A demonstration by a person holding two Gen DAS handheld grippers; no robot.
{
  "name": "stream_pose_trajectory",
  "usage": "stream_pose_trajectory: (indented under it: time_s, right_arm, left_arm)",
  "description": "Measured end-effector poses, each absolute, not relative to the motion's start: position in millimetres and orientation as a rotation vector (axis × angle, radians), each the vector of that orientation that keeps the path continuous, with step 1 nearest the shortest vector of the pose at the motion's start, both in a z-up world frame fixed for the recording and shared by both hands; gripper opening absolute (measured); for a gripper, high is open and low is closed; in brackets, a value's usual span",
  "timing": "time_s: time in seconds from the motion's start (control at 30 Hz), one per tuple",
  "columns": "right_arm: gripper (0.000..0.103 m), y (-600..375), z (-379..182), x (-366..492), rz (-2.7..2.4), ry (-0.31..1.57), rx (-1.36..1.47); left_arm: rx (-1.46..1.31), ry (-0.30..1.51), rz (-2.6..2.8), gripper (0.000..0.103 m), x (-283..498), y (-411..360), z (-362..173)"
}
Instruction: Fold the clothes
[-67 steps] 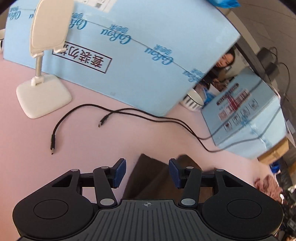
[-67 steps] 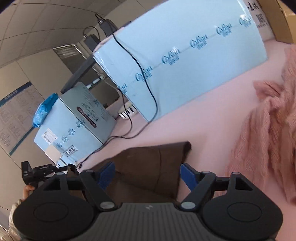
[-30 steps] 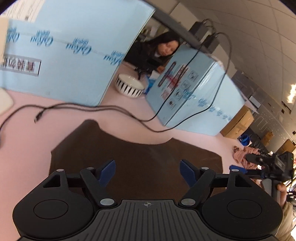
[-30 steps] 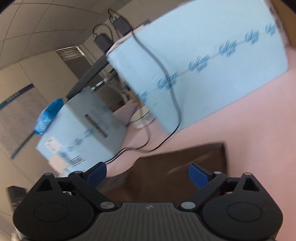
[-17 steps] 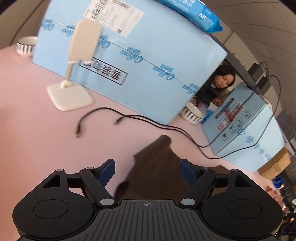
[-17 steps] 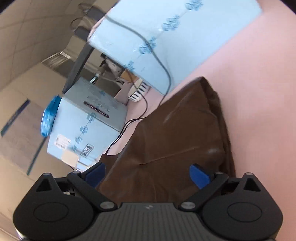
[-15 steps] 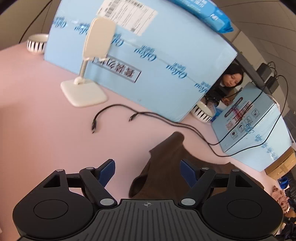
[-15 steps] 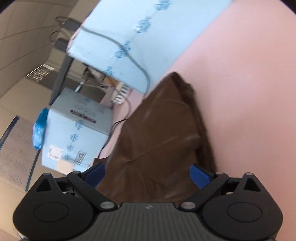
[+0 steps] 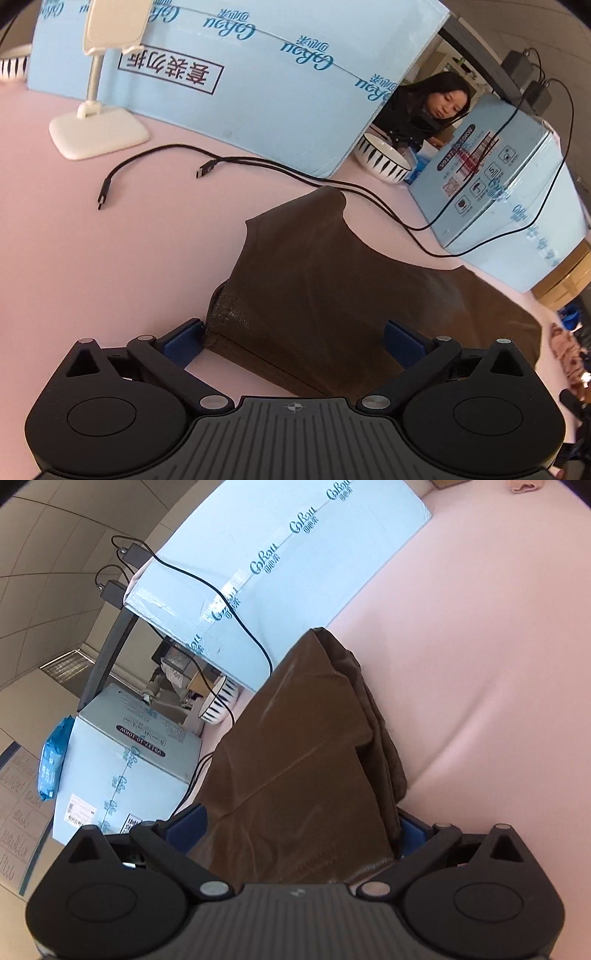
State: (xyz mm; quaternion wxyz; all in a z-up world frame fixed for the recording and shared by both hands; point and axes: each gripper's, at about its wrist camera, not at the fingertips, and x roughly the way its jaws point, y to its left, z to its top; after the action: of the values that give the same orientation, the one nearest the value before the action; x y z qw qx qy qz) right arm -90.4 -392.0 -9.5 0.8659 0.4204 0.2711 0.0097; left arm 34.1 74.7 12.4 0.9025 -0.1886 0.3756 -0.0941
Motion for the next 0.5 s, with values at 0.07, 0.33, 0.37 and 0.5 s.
stream_pose_trajectory:
  time_s: [0.07,0.33,0.37,0.5]
  right_arm:
    - [0.024,-397.8,-17.6,-84.8,0.002,0.554,0.907]
    - [0.020,-440.8,-16.8,-90.6,0.066,0.570,0.955]
    - [0.020,-451.1,-13.0,-96.9,0.101,0.575,0.972]
    - [0.024,-483.3,-10.2,-125.1,0.130,0.618,0.974]
  left_arm:
    - [-0.378,0.765,-0.167,0.101,34.1,71.3,13.0]
    - [-0.517,0.870,-0.242,0.014,5.0,83.6,10.4]
    - [-0.534,0.878,-0.254,0.014,-10.6,81.6,10.0]
    - [-0.673,0.883,-0.312,0.022,-63.8,87.3,-2.1]
